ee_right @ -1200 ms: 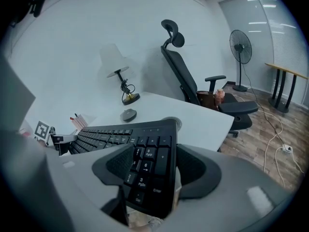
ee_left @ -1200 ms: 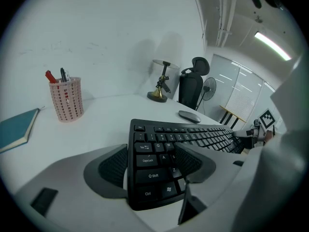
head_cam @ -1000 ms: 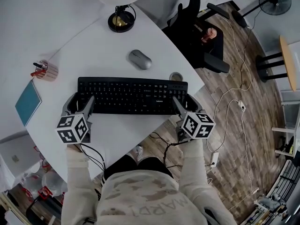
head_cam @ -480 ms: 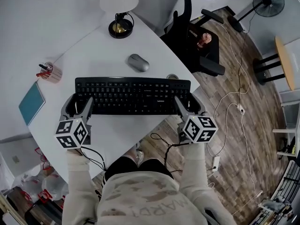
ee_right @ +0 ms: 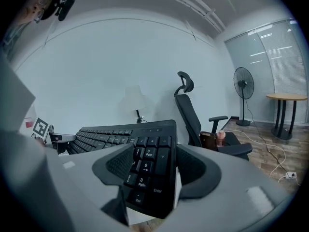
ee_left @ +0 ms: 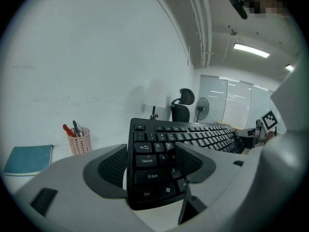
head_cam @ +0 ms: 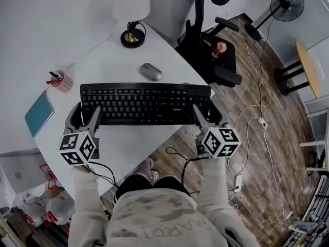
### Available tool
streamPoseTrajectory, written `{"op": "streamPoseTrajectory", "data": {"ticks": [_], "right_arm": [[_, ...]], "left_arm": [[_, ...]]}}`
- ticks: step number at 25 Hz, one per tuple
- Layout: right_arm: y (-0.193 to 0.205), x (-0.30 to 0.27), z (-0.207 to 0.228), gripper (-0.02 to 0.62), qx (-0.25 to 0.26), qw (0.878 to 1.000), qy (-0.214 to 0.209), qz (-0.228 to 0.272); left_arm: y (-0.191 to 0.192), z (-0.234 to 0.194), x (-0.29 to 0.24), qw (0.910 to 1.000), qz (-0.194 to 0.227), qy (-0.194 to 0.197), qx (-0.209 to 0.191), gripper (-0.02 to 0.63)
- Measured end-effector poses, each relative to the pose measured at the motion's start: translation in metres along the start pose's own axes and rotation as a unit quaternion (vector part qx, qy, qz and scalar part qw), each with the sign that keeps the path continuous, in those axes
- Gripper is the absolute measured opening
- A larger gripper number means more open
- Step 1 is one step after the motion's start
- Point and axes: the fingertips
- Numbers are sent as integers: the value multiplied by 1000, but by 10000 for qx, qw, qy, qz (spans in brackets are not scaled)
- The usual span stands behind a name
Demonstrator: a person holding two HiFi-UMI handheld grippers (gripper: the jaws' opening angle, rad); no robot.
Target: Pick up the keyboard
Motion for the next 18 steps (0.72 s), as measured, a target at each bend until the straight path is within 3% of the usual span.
{"op": "streamPoseTrajectory", "data": {"ticks": [18], "right_arm": [[-52, 55, -26, 293, 306, 9968, -92, 728]], "left_arm": [[-47, 19, 62, 9967, 799, 14, -171, 314]]}}
Point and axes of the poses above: the fingertips, and each gripper's own axes: x backward along the fingers, z to its right, y out of its underside, and after that the axes turned 1 degree about x, right-handed
